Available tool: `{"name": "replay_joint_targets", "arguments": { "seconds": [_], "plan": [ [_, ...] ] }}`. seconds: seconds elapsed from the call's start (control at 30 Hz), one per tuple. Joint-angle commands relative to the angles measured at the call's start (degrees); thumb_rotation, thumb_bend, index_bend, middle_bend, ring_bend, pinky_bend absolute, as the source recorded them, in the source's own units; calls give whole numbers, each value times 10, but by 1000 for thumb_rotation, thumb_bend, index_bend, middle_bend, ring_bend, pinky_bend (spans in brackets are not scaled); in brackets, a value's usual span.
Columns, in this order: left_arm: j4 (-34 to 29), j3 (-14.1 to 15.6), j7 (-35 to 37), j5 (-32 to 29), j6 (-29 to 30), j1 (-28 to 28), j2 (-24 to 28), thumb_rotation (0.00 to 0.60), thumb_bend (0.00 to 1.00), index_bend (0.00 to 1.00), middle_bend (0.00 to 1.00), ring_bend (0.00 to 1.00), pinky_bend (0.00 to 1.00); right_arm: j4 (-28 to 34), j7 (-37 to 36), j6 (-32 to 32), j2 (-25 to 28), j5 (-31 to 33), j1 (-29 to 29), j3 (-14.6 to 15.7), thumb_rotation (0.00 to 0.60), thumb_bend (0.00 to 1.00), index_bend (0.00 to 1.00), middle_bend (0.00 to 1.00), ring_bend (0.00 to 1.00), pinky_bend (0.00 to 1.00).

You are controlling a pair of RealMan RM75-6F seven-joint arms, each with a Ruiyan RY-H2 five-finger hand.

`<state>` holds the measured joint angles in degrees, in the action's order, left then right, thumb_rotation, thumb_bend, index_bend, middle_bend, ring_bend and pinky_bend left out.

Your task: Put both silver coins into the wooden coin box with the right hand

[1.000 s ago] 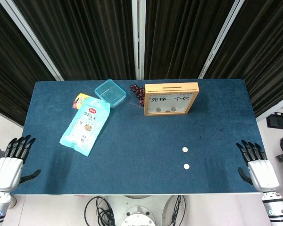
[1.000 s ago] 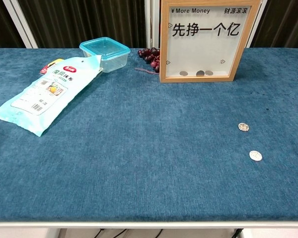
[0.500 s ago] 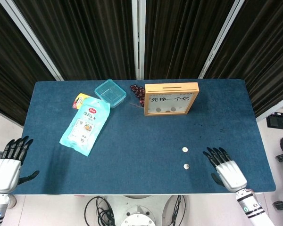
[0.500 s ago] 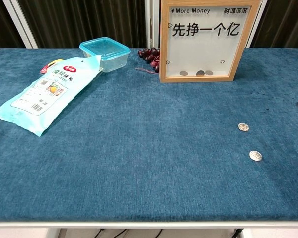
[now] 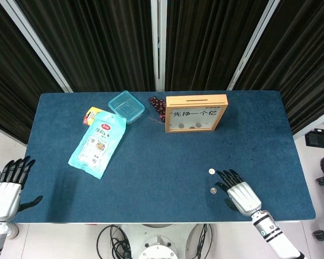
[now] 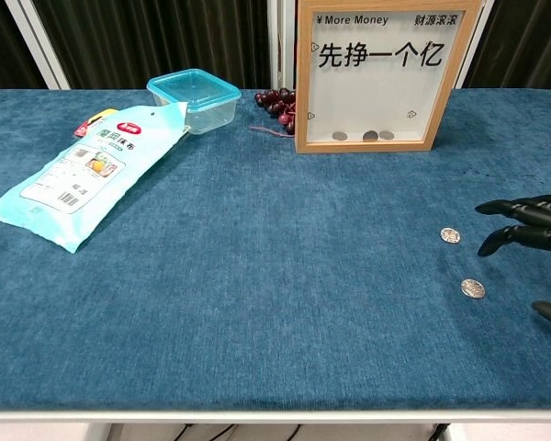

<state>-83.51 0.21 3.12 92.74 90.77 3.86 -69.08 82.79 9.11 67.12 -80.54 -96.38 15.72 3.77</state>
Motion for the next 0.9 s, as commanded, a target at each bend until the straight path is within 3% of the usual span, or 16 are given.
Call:
{"name": "replay_joint_targets", "arguments": {
  "seconds": [0.03, 0.9],
  "plan": [
    [3, 0, 3, -1, -1, 0, -1, 600, 35, 0, 0, 0, 0, -5, 3, -2, -6, 4, 3, -1, 600, 319, 272, 0, 0, 0],
    [13, 0, 13, -4, -1, -4, -3, 600, 35, 0, 0, 0, 0, -30, 6, -8, -34, 18, 11, 15, 600, 319, 294, 0, 0, 0]
  ]
}}
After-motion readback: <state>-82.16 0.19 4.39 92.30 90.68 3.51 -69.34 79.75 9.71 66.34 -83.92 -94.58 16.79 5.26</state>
